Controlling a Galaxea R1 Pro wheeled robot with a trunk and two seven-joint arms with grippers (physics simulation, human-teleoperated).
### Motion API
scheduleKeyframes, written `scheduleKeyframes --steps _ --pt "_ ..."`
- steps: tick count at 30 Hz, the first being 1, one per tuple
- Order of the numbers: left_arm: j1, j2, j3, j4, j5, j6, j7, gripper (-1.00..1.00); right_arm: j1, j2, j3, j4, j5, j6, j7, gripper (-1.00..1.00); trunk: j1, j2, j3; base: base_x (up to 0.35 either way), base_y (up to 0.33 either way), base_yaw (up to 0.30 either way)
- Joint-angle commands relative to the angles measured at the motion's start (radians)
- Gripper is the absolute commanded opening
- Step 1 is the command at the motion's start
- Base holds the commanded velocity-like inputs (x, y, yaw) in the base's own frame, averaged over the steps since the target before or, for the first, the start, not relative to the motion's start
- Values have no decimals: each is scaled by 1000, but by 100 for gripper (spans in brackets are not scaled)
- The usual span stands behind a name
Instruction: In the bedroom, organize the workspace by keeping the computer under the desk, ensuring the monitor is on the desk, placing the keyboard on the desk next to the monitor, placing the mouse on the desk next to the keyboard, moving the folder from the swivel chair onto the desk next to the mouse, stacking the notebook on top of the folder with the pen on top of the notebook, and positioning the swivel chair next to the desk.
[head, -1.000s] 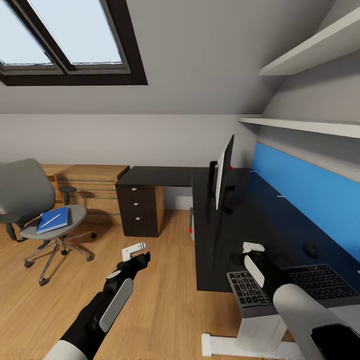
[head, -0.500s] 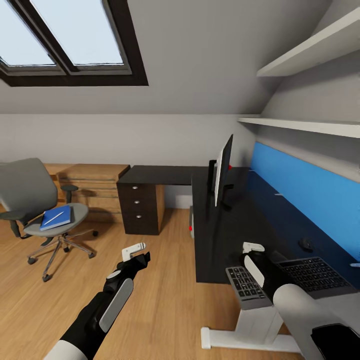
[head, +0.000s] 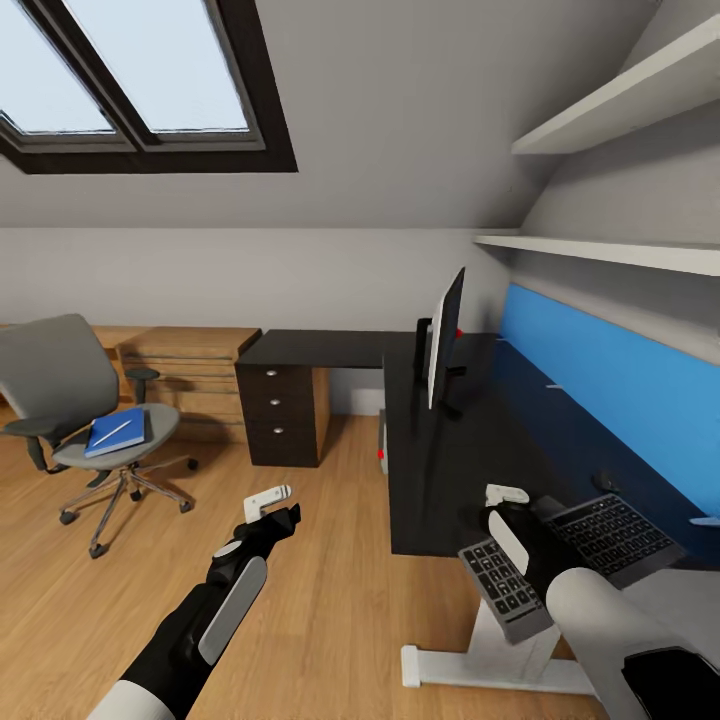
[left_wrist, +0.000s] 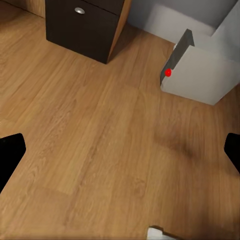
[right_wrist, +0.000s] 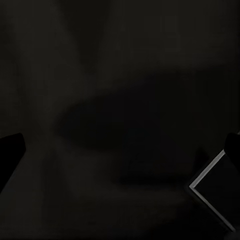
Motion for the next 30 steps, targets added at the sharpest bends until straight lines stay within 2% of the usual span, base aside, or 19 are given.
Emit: scheduleKeyframes --steps 1,30 --pt "-1 1 -2 -2 6 3 8 100 -1 -1 8 -2 -11 4 -9 100 0 -1 -1 -6 0 0" --pt "-1 1 -2 -2 6 3 8 100 -1 -1 8 -2 -10 4 -9 100 0 -1 -1 0 0 0"
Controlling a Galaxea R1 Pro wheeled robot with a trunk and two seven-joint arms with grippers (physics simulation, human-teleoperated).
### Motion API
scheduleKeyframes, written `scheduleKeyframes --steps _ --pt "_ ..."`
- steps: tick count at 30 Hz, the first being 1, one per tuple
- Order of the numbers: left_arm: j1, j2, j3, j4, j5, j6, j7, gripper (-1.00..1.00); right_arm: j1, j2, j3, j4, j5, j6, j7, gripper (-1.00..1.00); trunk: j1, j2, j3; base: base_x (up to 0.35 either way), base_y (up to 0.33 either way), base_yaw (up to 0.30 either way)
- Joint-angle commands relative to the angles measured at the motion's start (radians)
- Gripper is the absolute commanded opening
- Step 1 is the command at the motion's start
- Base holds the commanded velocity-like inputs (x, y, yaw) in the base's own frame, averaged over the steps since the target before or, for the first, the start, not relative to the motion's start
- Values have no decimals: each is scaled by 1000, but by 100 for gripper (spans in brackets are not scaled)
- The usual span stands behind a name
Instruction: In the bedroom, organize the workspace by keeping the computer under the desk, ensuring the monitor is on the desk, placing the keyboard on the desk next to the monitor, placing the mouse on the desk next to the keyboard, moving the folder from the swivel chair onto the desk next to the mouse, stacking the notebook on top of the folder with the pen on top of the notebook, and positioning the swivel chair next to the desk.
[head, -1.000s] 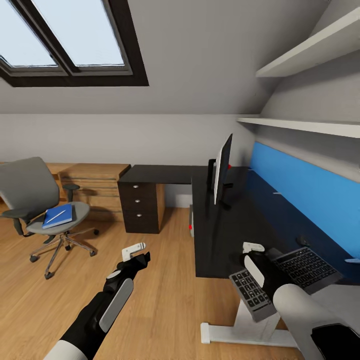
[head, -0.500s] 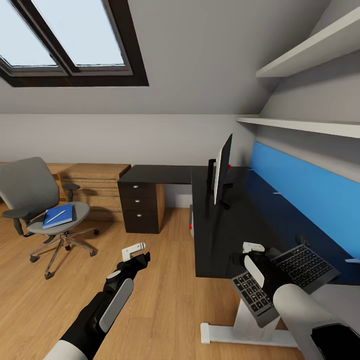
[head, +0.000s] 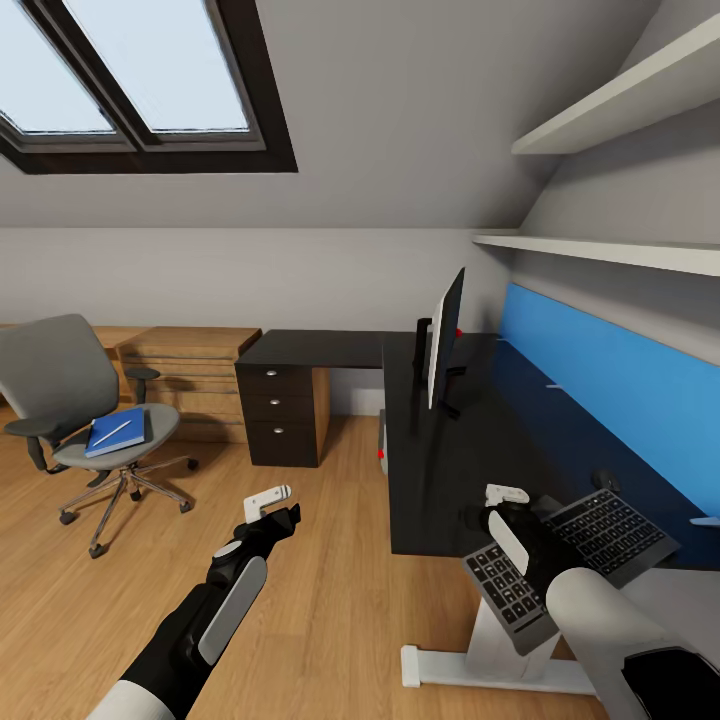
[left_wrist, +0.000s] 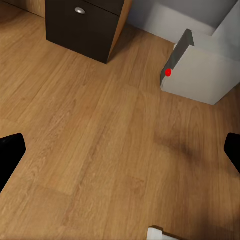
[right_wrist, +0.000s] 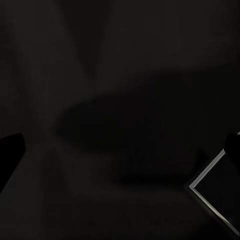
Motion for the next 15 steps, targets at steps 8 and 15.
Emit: scheduleKeyframes --steps 8,15 --pt "-1 1 -2 -2 6 3 8 100 -1 -1 9 -2 -11 3 -9 100 -15 27 11 0 0 0" --pt "-1 1 -2 -2 5 3 8 100 -1 7 8 -10 -12 0 -9 100 -42 76 33 0 0 0"
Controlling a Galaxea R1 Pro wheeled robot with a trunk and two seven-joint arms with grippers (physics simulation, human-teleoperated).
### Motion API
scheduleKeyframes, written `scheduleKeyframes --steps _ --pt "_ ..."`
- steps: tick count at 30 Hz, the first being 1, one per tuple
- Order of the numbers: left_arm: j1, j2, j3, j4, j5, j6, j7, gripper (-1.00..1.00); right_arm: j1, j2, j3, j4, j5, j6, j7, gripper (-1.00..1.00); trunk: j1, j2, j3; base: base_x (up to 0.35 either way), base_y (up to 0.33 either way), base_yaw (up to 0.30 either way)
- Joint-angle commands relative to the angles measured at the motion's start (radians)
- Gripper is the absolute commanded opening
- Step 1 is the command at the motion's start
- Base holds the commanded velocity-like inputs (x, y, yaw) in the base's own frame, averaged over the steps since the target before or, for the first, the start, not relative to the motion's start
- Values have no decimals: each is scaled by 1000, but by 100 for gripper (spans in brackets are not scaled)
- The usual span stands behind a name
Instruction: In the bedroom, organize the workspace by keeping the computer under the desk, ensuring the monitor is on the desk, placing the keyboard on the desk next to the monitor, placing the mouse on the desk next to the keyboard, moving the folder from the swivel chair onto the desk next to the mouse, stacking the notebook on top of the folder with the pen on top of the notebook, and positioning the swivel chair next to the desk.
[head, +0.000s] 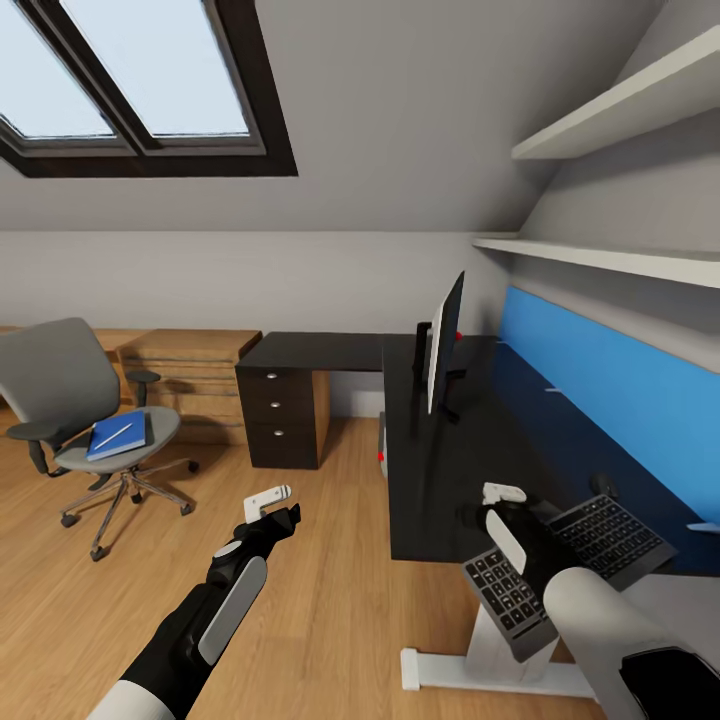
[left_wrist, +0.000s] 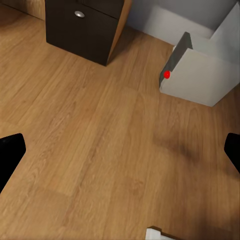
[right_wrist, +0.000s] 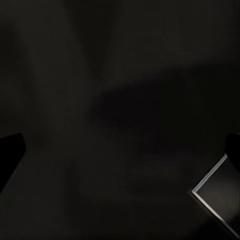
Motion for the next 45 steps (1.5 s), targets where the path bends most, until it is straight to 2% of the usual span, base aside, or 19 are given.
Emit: scheduleKeyframes --steps 1,6,12,19,25,26,29,37,45 --pt "-1 1 -2 -2 6 3 8 100 -1 -1 8 -3 -11 4 -9 100 -4 7 2 0 0 0" --pt "-1 1 -3 -2 6 3 8 100 0 1 8 -11 -11 3 -8 100 -23 42 18 0 0 0" --pt "-1 1 -2 -2 6 3 8 100 3 1 6 -102 -11 5 -9 100 -46 84 37 0 0 0" --pt "-1 1 -2 -2 5 3 8 100 5 -1 3 -156 -16 14 -10 100 -73 133 58 0 0 0" --pt "-1 1 -2 -2 4 3 8 100 12 -2 1 -237 -19 96 -11 100 -96 175 77 0 0 0" --pt "-1 2 -2 -3 1 3 8 100 24 -1 1 -276 -20 135 -12 100 -96 175 77 0 0 0" --pt "-1 2 -2 -3 3 4 8 100 27 1 1 -293 -27 146 -13 100 -96 175 77 0 0 0" --pt "-1 2 -1 -3 7 5 8 100 37 -1 0 -379 -113 217 -15 100 -96 175 77 0 0 0" --pt "-1 2 -1 -3 7 11 8 100 48 -4 -2 -406 -123 223 -17 100 -96 175 77 0 35 -24"
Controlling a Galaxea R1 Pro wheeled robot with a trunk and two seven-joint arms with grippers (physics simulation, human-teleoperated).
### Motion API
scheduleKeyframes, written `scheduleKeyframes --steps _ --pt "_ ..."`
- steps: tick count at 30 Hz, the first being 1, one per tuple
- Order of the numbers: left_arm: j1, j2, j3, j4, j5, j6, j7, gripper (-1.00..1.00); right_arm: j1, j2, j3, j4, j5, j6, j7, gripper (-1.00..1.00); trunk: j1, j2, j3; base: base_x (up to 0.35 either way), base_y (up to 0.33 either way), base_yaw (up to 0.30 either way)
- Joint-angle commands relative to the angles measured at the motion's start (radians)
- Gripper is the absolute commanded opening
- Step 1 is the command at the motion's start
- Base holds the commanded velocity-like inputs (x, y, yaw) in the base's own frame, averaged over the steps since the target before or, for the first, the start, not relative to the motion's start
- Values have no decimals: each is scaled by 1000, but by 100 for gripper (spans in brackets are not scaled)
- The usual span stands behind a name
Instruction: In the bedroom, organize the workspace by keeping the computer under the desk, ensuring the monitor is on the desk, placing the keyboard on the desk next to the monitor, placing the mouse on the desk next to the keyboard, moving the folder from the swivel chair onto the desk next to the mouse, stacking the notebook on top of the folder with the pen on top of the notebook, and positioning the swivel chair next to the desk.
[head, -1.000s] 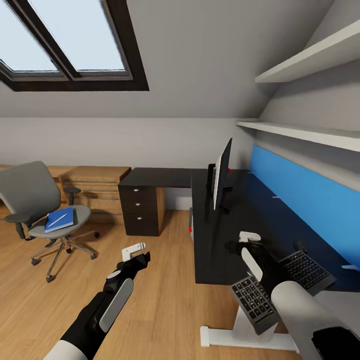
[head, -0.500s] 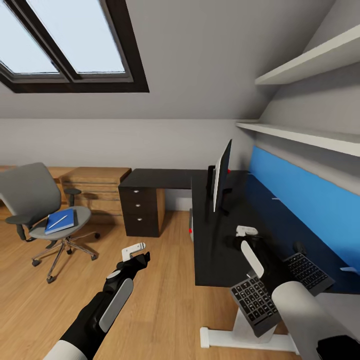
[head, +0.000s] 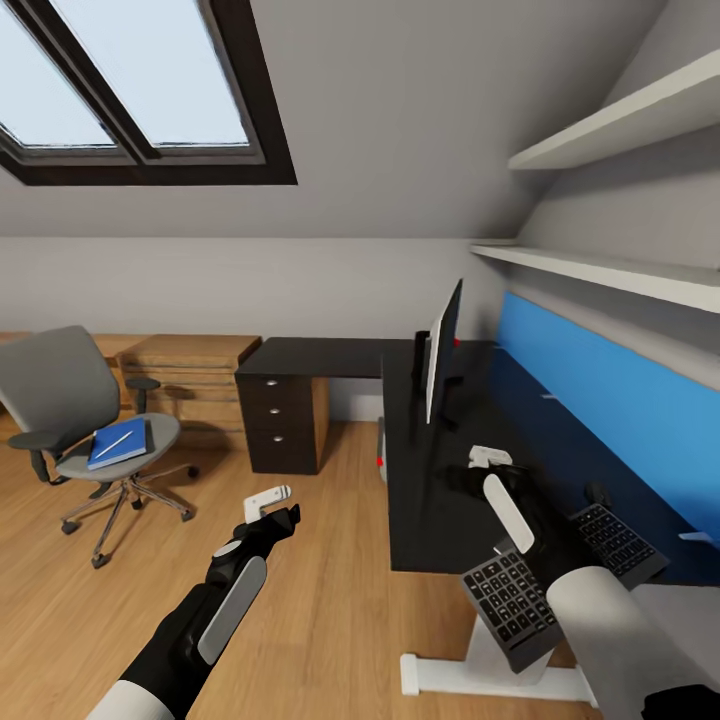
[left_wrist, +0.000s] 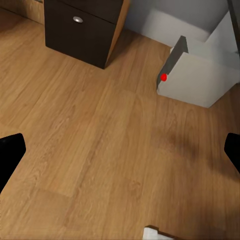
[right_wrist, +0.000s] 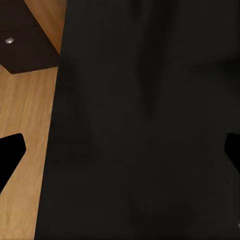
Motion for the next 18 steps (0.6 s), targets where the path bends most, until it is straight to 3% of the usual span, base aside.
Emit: scheduleKeyframes --steps 1,18 --pt "-1 1 -2 -2 6 3 7 100 0 -2 4 -3 -11 2 -10 100 0 -1 -1 0 293 -263" --pt "-1 13 -3 -2 4 3 7 100 0 1 4 -22 -14 5 -10 100 0 -1 -1 0 319 -285"
